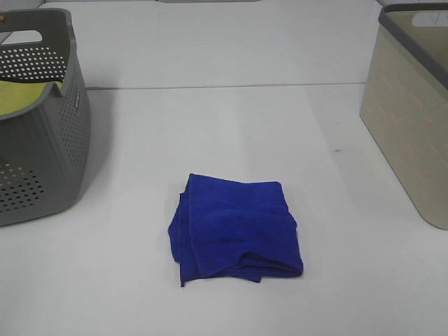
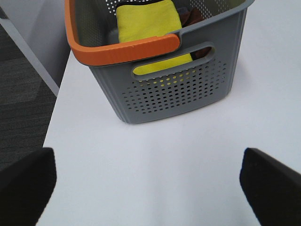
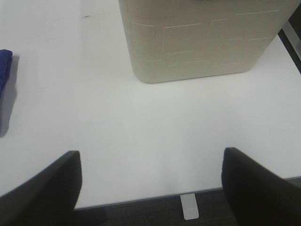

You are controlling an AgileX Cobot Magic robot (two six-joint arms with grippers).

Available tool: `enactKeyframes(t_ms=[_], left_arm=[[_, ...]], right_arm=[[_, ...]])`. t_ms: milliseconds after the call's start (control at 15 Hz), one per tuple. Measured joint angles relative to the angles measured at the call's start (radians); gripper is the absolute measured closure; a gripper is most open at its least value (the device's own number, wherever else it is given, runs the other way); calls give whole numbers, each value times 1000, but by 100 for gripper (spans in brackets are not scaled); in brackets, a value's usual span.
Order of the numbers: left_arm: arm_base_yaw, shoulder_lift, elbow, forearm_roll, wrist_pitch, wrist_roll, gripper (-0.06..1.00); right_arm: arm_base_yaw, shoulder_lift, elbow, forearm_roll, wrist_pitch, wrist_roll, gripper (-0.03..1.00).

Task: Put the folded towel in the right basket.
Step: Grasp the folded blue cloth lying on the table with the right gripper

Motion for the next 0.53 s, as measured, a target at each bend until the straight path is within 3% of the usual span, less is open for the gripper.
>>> enactKeyframes(t_ms=[533], left_arm=[[0, 0, 0, 0, 0, 0, -4]], right_arm=[[0, 0, 0, 0, 0, 0, 18]])
